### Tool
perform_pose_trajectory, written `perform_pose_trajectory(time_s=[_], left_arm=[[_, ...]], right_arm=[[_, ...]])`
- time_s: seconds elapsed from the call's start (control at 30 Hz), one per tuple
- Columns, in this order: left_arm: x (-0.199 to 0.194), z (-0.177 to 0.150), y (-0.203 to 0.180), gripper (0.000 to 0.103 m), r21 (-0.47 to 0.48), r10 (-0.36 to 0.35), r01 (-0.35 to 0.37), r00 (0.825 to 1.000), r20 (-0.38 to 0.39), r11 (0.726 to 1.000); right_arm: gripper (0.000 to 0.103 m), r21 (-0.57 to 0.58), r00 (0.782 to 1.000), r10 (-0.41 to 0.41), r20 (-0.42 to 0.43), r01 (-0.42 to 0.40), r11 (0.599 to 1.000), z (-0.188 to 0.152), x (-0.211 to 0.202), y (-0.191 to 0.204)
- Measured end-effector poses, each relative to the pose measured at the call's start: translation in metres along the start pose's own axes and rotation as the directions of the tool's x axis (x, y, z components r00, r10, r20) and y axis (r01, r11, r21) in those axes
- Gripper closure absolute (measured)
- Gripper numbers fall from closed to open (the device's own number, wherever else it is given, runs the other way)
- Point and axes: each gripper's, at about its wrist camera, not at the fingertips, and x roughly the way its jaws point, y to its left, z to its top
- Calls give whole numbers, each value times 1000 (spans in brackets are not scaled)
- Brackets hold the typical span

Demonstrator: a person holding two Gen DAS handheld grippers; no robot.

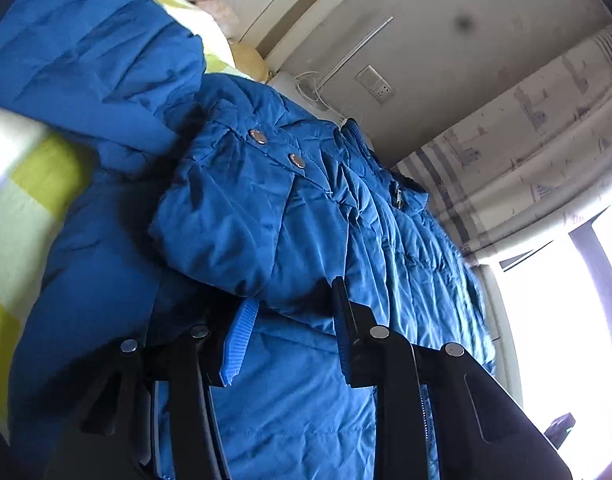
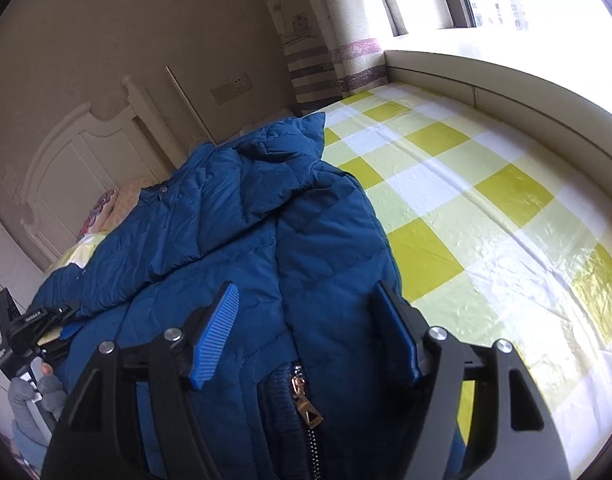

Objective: Fold large clothes

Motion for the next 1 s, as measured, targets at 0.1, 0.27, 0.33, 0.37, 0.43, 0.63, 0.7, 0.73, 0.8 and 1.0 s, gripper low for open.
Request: perform_pose_trajectory(time_s=[0.1, 0.27, 0.33, 0.37, 0.43, 0.63, 0.7, 0.73, 0.8, 1.0], left_arm=[[-30, -13, -17, 80, 143, 136, -158, 979, 152, 977], [-97, -32, -46, 6, 187, 144, -303, 803, 579, 934], [-93, -32, -45, 4, 207, 105, -261, 822, 560, 943], [-88, -30, -47, 4, 227, 99, -254, 843, 529, 940], [-71, -27, -51, 4, 290, 76, -221, 895, 439, 931], [-22, -18, -40, 4, 310, 115, -169, 976, 184, 936], [-12, -16, -37, 4, 288, 140, -182, 977, 162, 940], [-12, -16, -36, 4, 286, 144, -185, 977, 159, 940], [-14, -19, -36, 4, 293, 148, -190, 976, 159, 937], [-10, -22, -40, 4, 311, 161, -196, 978, 136, 930]], right_arm=[[34, -97, 995, -90, 51, 95, 991, -1, -12, 19], [29, -256, 993, -79, 89, 99, 961, 14, -18, 60], [29, -320, 993, -99, 61, 113, 941, 30, -3, 81], [29, -353, 993, -108, 54, 120, 928, 37, 6, 91], [29, -423, 993, -106, 45, 115, 899, 53, 31, 112], [28, -465, 965, -206, -163, 109, 879, 78, 133, 108], [28, -386, 965, -156, -209, 65, 920, 87, 138, 90], [29, -368, 962, -170, -213, 83, 926, 92, 136, 87], [29, -359, 965, -183, -191, 105, 927, 100, 127, 88], [28, -354, 988, -119, -102, 76, 932, 143, 137, 101]])
